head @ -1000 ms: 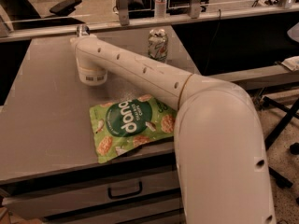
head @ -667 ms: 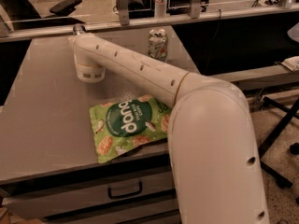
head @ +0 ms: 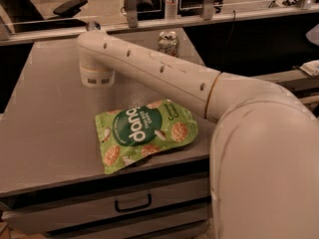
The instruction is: Move redbull can near 7up can
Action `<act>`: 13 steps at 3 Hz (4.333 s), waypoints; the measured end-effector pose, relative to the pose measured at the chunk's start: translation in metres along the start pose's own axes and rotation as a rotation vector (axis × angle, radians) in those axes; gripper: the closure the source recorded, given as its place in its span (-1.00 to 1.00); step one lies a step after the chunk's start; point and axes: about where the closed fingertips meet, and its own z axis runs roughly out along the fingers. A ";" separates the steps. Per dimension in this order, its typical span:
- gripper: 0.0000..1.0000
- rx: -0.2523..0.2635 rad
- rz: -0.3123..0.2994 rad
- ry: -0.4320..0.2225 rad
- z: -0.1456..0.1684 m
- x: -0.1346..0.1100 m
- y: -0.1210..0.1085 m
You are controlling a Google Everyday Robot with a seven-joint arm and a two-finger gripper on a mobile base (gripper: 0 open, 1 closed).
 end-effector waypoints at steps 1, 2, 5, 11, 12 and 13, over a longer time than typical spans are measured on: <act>1.00 0.059 -0.035 0.035 -0.062 0.010 -0.011; 1.00 0.080 -0.064 0.067 -0.121 0.030 -0.011; 1.00 0.271 -0.174 0.118 -0.225 0.052 -0.033; -1.00 0.482 -0.177 0.210 -0.251 0.065 -0.079; -1.00 0.492 -0.186 0.203 -0.259 0.032 -0.073; -1.00 0.460 -0.162 0.174 -0.275 0.018 -0.061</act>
Offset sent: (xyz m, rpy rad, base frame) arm -0.1948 -0.0741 -0.0243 -0.1603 0.0677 -0.0813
